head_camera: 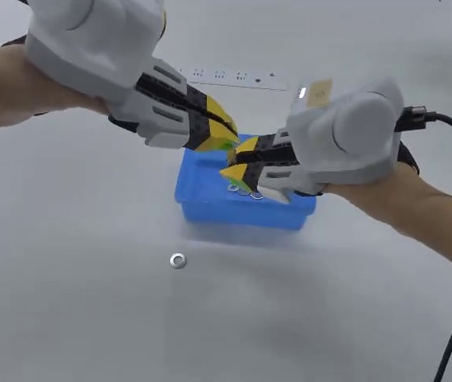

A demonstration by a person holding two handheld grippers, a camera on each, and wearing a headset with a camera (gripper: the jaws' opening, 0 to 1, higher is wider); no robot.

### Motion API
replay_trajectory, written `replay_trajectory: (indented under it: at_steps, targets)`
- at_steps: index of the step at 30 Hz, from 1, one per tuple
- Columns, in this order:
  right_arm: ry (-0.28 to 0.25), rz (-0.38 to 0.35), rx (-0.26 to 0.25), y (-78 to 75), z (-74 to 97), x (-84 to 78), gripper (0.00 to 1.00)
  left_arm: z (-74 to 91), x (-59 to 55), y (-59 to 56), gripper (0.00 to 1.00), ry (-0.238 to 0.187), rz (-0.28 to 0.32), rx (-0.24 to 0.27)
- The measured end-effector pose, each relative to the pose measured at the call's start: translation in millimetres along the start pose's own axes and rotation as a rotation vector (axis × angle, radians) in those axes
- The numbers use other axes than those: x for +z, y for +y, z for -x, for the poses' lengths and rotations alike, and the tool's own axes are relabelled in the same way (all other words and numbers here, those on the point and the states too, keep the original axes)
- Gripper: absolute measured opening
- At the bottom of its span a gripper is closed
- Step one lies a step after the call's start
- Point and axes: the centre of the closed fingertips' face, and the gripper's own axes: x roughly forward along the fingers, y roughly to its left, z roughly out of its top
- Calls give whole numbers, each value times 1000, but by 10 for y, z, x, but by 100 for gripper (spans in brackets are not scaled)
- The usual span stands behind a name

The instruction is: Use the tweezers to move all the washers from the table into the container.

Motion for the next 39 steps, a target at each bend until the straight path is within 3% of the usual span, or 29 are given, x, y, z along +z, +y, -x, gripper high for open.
replay_trajectory:
  at_steps: [5,11,39]
  targets:
    - [5,-16,15,14,-91,-96,11,-68,-134,33,6,6,22,-1]
    - [13,-33,25,38,-120,-159,11,-135,-214,44,6,12,44,-12]
    - [36,-43,6,-29,-144,-237,12,-188,-230,48,6,23,57,-13]
